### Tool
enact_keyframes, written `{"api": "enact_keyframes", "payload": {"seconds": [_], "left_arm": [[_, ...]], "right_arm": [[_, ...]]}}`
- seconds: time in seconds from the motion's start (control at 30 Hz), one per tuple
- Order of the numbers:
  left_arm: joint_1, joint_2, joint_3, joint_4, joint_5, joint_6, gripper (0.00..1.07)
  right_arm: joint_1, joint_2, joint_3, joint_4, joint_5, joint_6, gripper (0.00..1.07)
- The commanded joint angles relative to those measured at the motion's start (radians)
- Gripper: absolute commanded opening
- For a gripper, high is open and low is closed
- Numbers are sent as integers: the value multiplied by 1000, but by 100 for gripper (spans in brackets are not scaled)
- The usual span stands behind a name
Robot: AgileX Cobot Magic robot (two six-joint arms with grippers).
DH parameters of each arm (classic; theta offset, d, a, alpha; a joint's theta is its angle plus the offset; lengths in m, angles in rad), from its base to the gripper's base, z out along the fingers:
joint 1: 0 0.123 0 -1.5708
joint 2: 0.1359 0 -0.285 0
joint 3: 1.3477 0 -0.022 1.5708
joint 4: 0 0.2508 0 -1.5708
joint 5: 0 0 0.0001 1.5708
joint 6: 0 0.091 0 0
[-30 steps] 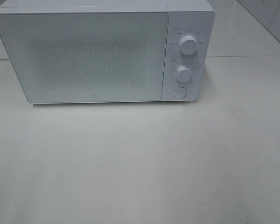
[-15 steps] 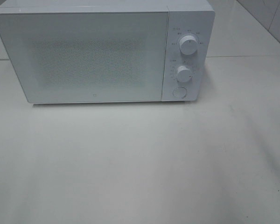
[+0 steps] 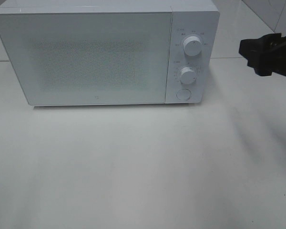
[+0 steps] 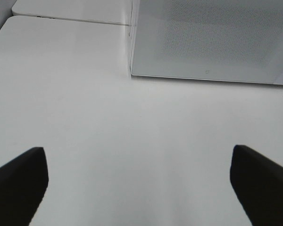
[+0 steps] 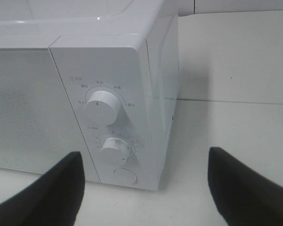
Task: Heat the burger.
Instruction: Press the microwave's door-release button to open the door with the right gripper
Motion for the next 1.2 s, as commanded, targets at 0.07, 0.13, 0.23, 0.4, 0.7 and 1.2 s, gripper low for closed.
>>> {"api": "enact_keyframes", "payload": {"seconds": [0.07, 0.13, 0.23, 0.4, 0.7, 1.2], "left_arm": [[4, -15, 5, -3, 0, -6, 98], [4, -15, 5, -3, 0, -6, 98], [4, -15, 5, -3, 0, -6, 98], [4, -15, 5, -3, 0, -6, 98], [4, -15, 5, -3, 0, -6, 98], [4, -7, 5, -3, 0, -6, 98]], "right_arm": [[-2, 86, 5, 25, -106, -27, 70], [-2, 160, 5, 102, -175, -71, 70], [2, 204, 5, 148, -208, -104, 70], [119, 336, 5, 333, -335, -314, 70], [318, 510, 5, 738, -563, -492, 70], [479, 646, 4, 894, -715, -291, 68]]}}
